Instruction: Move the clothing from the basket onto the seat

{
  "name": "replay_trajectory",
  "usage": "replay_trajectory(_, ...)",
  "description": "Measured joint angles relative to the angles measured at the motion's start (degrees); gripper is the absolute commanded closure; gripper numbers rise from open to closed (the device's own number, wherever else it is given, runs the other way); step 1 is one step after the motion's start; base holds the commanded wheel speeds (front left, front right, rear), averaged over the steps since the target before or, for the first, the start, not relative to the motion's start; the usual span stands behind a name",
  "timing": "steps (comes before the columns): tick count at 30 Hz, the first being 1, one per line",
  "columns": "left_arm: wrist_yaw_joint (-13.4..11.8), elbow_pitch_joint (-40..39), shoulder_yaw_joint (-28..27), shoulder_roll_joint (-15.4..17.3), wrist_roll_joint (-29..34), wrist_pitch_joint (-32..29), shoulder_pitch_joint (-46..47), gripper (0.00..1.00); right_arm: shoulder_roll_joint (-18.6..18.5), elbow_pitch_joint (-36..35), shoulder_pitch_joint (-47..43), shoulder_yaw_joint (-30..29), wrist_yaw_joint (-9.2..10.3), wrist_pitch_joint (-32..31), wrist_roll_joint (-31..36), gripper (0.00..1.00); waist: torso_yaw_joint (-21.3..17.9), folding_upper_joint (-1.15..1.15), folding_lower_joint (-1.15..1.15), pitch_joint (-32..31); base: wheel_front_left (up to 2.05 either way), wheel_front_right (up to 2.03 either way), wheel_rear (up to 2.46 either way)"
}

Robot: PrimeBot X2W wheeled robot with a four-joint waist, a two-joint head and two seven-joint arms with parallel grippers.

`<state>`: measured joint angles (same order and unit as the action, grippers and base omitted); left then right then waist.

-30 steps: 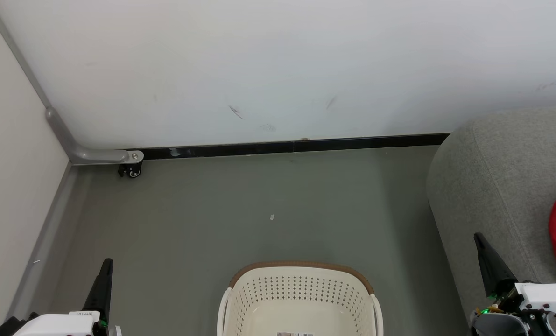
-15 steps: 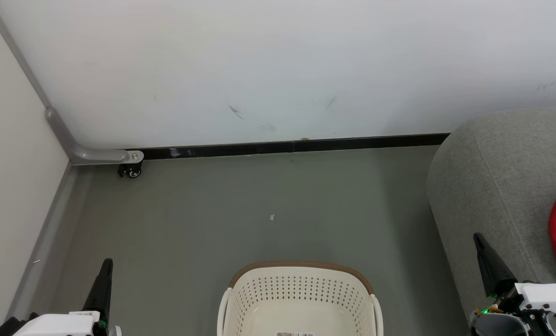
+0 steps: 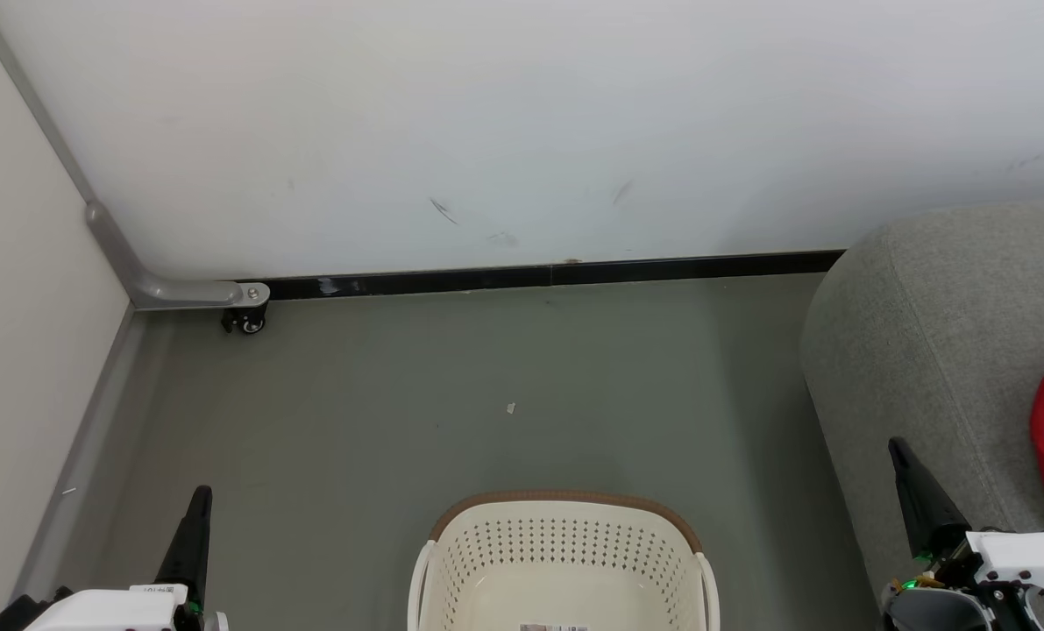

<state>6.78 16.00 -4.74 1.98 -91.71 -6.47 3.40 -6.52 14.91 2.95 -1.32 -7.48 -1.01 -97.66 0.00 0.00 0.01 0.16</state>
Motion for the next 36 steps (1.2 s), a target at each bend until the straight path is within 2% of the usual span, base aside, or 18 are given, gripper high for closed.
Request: replay_trajectory(36, 0.01, -0.04, 0.00, 0.00, 0.00, 0.00, 0.00, 1.00, 0.34, 0.04, 0.00, -0.31, 0.00, -0.10, 0.12, 1.00, 0.00, 0.00, 0.00, 0.01, 0.00, 0.00, 0.00)
